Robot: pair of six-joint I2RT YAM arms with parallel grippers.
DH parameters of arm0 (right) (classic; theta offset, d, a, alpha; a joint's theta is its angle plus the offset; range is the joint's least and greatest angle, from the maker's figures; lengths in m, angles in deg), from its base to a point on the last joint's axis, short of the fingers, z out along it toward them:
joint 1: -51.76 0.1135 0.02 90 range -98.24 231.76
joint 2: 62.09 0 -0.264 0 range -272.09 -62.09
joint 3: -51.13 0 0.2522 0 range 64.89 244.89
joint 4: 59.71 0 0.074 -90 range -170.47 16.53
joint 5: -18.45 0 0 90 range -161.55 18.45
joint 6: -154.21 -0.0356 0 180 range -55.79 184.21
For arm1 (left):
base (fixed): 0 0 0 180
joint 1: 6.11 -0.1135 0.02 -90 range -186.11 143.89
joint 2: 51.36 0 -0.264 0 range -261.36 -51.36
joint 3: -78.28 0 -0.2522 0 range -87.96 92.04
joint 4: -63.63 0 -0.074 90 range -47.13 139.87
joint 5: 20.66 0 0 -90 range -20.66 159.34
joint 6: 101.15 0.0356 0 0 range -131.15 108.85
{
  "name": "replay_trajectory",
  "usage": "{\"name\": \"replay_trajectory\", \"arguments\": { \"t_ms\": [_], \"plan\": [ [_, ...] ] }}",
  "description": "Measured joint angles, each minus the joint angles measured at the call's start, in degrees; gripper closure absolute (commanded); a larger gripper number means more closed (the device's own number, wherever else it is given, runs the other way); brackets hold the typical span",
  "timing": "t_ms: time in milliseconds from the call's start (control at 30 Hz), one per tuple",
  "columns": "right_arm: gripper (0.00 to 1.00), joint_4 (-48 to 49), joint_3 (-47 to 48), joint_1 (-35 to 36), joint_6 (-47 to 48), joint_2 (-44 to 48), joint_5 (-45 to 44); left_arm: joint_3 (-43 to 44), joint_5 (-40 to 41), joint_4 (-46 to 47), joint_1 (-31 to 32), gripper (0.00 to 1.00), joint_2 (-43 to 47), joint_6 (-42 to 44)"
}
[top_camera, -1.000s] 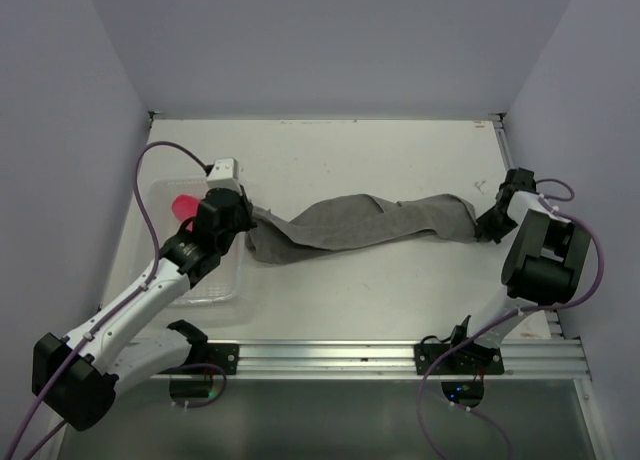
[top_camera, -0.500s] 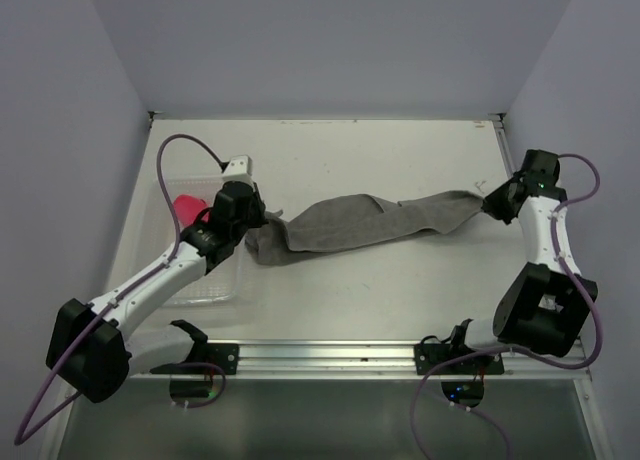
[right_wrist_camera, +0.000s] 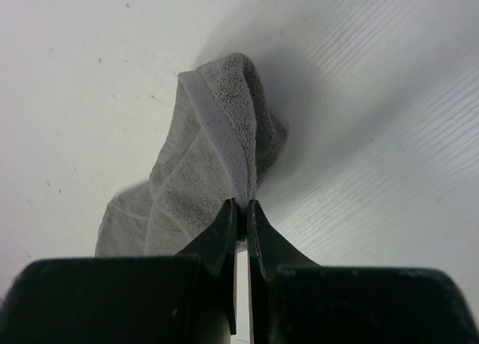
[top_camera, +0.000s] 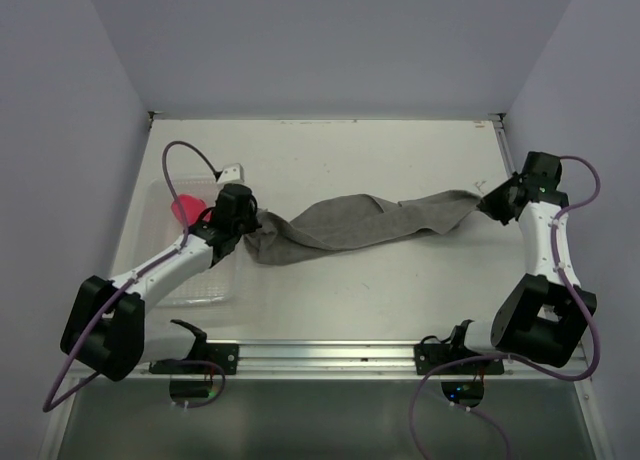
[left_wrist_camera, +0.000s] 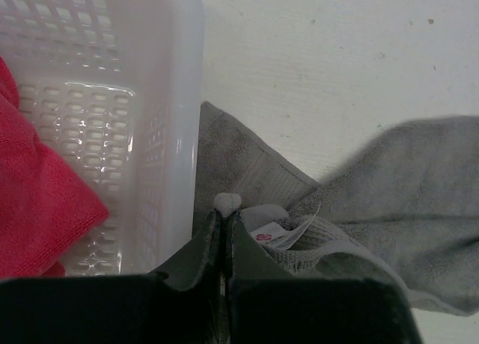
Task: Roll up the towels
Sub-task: Flatten the towel
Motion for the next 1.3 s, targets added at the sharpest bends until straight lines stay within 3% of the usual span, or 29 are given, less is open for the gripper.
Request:
{"name": "replay_trajectory", "arguments": {
  "t_ms": [800, 1067, 1300],
  "plan": [
    [1.00, -0.37, 0.00, 2.84, -1.86, 0.00, 1.64, -1.97, 1.40, -4.63, -7.54, 1.00, 4.83, -1.07],
    [1.00, -6.93, 16.46, 2.05, -3.56, 0.04, 0.13, 14.45, 1.79, -8.35, -8.63, 1.00, 2.75, -1.25],
    [1.00, -9.75, 30.36, -5.46, -6.05, -2.97, 2.32, 25.70, 1.20, -7.85, -12.17, 1.00, -0.83, -1.20]
  ]
}}
